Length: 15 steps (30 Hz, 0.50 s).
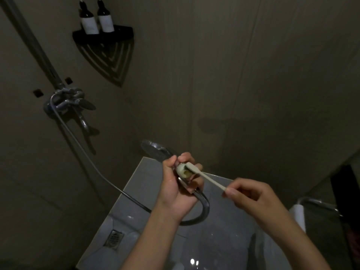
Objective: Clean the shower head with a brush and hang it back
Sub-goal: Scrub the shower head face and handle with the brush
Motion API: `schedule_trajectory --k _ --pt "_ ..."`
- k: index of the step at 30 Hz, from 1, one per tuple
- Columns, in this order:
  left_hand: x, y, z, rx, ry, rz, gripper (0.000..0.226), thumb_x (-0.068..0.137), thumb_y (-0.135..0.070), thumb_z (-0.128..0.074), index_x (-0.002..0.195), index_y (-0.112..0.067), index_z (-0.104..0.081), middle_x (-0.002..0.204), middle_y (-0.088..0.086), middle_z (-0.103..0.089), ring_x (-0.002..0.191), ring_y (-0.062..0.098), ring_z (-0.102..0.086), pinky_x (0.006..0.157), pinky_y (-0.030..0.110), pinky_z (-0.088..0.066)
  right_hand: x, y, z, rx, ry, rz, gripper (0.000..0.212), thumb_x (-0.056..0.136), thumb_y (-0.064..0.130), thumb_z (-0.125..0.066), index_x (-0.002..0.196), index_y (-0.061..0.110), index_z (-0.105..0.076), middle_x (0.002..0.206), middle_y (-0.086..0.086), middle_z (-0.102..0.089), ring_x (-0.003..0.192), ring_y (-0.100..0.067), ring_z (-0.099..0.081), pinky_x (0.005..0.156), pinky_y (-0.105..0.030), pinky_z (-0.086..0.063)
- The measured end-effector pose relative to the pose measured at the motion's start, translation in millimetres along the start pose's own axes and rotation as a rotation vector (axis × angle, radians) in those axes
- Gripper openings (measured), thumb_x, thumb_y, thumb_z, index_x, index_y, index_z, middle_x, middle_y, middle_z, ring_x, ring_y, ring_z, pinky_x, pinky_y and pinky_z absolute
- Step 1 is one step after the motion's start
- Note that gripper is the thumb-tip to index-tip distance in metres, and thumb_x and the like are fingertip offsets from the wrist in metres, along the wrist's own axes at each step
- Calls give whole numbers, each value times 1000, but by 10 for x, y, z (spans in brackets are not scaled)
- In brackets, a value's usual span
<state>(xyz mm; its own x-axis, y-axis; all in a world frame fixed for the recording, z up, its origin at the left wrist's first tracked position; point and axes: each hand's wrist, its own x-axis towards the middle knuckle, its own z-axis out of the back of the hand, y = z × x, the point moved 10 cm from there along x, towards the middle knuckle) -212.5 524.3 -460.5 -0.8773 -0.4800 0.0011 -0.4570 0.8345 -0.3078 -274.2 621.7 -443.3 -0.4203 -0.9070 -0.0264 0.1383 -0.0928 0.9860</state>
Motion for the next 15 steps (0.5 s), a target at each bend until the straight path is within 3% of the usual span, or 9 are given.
schedule_trajectory --k 4,7,10,15 --pt "-2 40 10 -84 38 45 12 82 -27 -56 73 -20 -57 71 -5 -59 63 8 -51 43 16 -37 14 -59 43 59 -25 -26 24 80 30 -68 67 10 -72 56 1 -55 51 -1 -43 48 -10 -33" --pt "-14 38 1 -118 43 79 24 89 -31 -41 81 -17 -59 79 -1 -62 69 10 -52 49 19 -31 60 -41 -88 95 12 -38 26 80 30 -64 68 7 -69 50 2 -44 45 -1 -37 44 -9 -29" --pt "-18 30 -57 -145 83 85 20 88 -30 -45 79 -17 -56 78 -5 -62 68 11 -51 49 18 -29 34 -89 -63 126 43 -97 24 75 29 -61 66 9 -71 47 3 -37 42 -3 -32 41 -10 -25" --pt "37 14 -123 -165 131 88 23 90 -32 -43 82 -16 -58 80 -2 -62 68 11 -50 50 19 -31 34 -20 -3 112 5 -30 21 79 26 -70 65 10 -72 49 2 -50 46 -2 -39 44 -10 -30"
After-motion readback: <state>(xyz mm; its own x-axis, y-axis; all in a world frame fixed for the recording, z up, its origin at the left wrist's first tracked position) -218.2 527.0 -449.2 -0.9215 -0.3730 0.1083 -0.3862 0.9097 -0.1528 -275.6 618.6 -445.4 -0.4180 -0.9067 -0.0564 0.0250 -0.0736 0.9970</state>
